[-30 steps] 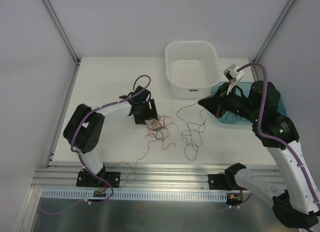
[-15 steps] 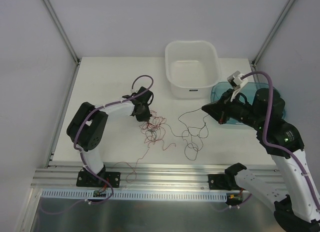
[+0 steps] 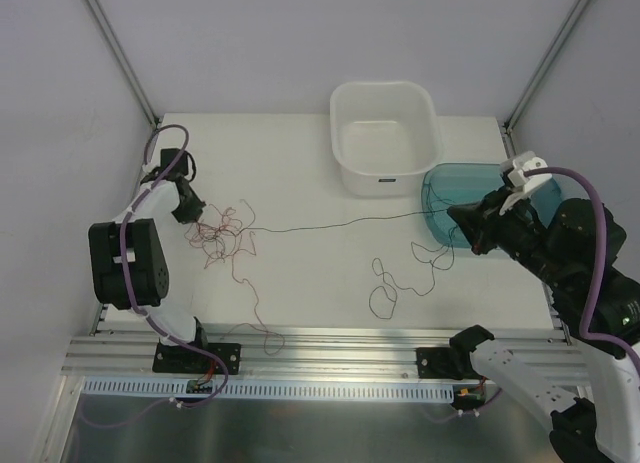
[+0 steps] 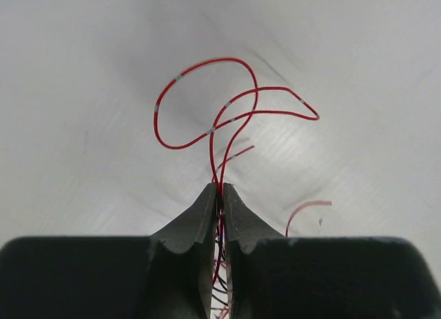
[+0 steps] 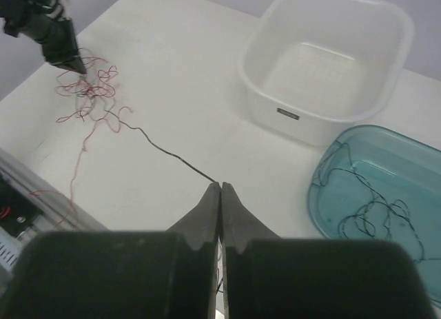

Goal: Untangle the cables

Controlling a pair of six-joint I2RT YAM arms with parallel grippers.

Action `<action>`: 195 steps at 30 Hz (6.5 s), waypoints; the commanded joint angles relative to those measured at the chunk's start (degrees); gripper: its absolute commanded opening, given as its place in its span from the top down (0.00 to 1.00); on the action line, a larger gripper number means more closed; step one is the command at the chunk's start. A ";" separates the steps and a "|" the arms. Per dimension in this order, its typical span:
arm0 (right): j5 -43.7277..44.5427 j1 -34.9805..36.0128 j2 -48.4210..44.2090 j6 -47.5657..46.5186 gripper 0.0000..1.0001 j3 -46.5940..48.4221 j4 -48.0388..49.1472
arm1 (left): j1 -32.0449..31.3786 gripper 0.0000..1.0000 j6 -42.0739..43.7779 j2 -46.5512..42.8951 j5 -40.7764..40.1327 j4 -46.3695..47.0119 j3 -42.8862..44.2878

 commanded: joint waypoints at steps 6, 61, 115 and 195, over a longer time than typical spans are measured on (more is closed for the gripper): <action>15.72 -0.17 -1.12 -3.80 0.99 3.99 -3.61 | 12.18 0.91 4.27 -1.75 2.23 -2.67 1.11; 11.87 2.37 7.75 14.49 0.27 -28.55 9.22 | -8.81 0.01 12.01 -34.42 15.05 -6.01 -11.72; 9.93 18.90 49.06 39.18 0.37 -31.34 30.23 | -38.17 1.00 11.48 -10.89 12.26 -6.19 -16.12; 17.48 -0.09 20.76 47.00 0.01 -47.15 10.45 | -3.46 0.06 14.55 -24.43 25.01 -3.29 -18.23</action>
